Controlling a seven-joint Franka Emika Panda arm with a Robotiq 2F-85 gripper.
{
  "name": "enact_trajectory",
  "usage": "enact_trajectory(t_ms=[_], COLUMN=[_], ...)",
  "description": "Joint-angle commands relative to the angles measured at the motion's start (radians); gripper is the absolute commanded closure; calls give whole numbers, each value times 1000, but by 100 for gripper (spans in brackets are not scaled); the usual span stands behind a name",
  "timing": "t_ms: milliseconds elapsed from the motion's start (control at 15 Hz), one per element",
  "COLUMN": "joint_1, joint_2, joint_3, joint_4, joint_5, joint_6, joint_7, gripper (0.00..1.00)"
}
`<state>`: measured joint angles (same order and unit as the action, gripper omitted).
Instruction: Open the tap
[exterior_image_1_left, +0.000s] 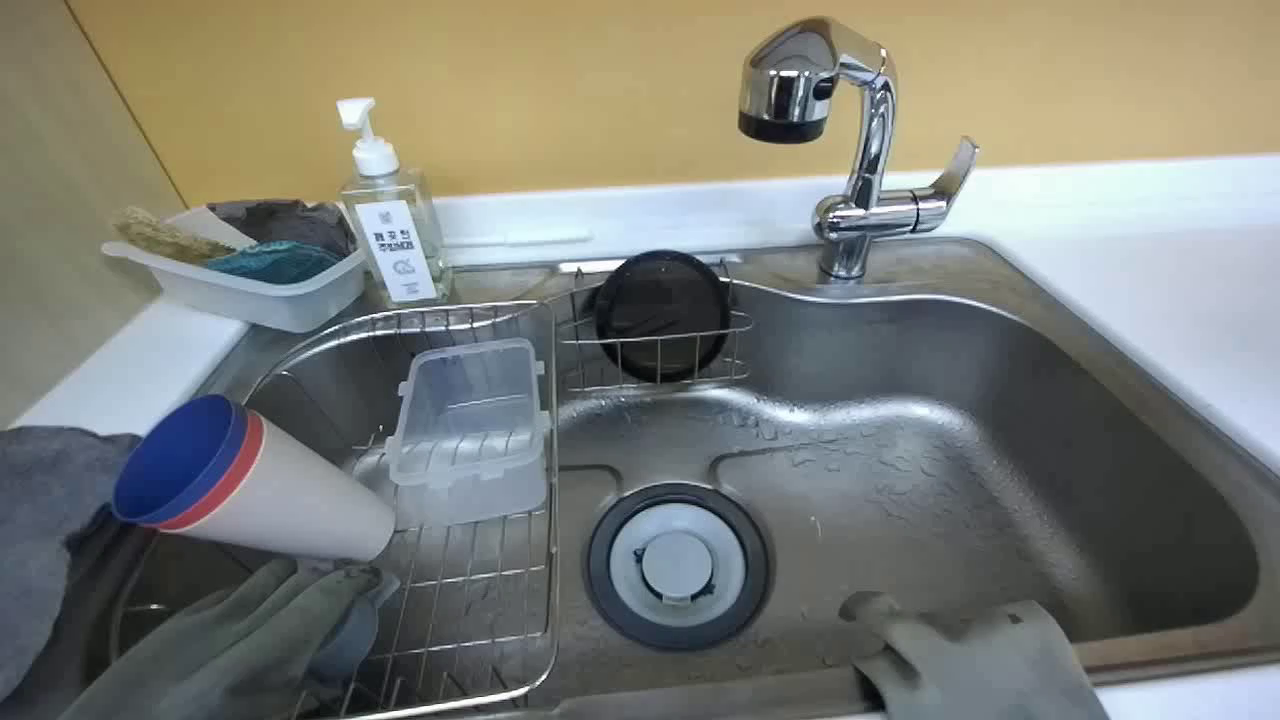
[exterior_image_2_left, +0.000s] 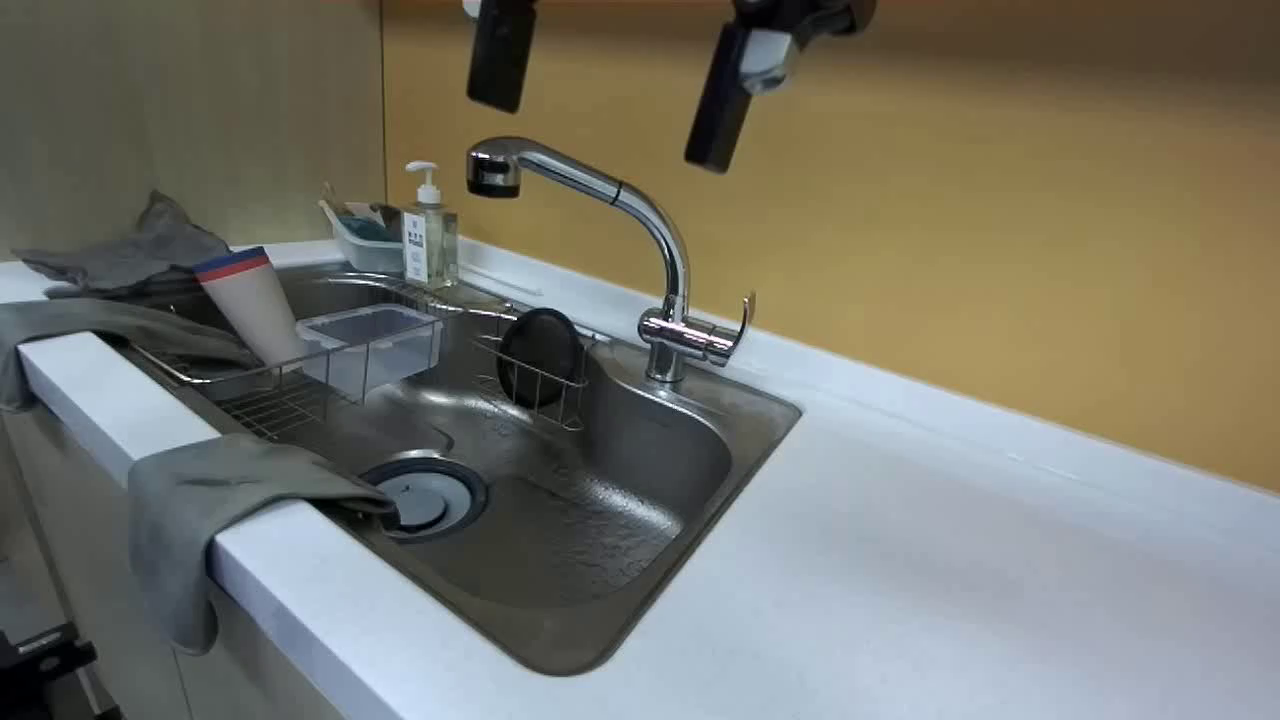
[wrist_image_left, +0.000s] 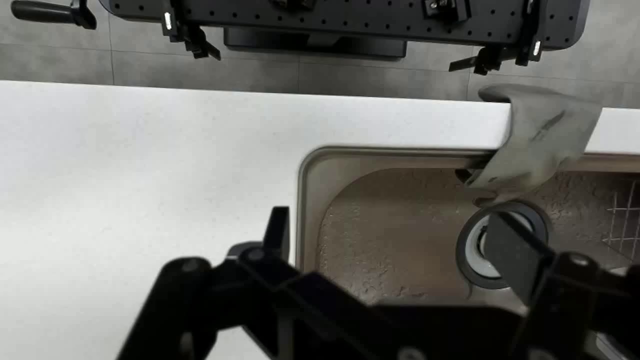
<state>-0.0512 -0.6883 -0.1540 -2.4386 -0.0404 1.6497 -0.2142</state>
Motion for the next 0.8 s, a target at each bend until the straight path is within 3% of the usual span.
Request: enact_trajectory(t_ms=[0,667,733], joint_1=[-2,-2,-12], joint_2=[1,0,8], joint_3=[2,2,20], joint_4=[2,2,5], joint_5=[1,1,5], joint_6=[0,0,18], joint_7=[-1,-2,50], gripper=[0,0,0])
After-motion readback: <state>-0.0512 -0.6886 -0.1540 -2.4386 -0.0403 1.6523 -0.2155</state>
